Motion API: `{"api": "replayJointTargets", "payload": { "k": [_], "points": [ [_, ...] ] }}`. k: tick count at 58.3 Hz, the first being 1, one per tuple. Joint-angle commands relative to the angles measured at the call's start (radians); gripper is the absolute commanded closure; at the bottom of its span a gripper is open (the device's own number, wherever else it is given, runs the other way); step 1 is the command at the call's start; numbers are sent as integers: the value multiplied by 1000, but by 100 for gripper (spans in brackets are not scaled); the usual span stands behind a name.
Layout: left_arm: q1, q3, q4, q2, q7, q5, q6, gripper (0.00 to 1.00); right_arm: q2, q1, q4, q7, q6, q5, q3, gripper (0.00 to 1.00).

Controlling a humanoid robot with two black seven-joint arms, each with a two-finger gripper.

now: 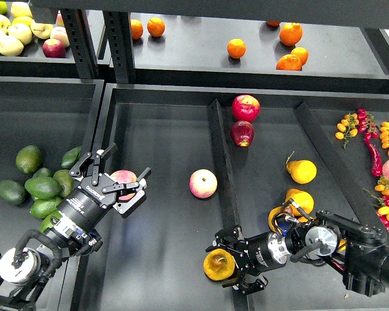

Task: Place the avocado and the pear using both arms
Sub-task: 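Close the right gripper on the yellow pear, then carry the pear with the right gripper into the bin of yellow pears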

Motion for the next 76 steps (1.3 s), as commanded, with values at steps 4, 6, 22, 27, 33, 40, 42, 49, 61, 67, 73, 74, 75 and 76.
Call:
{"api": "replayJointTargets", "payload": {
  "k": [4,6,22,27,33,40,42,49,61,67,73,74,75,76],
  "points": [
    [0,3,0,0,0,1,0,1,21,-3,-38,0,0,-2,-2,10],
    [1,3,-1,0,0,-1,0,1,27,-3,-43,0,0,-2,0,11],
    [8,6,-1,0,0,-1,0,1,63,-9,-96,0,0,0,20,24],
    [8,8,-1,0,0,-1,0,1,70,-9,-109,0,0,1,20,26],
    [8,8,-1,0,0,-1,0,1,74,-9,-119,0,0,1,21,32],
    [11,8,-6,0,0,-1,0,1,75,-9,-122,0,0,3,23,38],
    [15,8,-7,0,0,-1,0,1,75,-11,-125,0,0,3,21,40],
    [18,9,-9,0,0,-1,0,1,75,-15,-129,0,0,3,29,52],
    [20,11,-11,0,0,-1,0,1,77,-31,-135,0,0,3,57,62],
    [31,12,-18,0,0,-1,0,1,78,-38,-133,0,0,4,58,68],
    [41,15,-21,0,0,-1,0,1,81,-45,-132,0,0,9,60,81],
    [41,17,-21,0,0,-1,0,1,81,-46,-132,0,0,9,60,81],
    [41,17,-21,0,0,1,0,1,81,-46,-132,0,0,9,61,81],
    [43,17,-21,0,0,-1,0,1,83,-46,-132,0,0,9,63,81]
  ]
}}
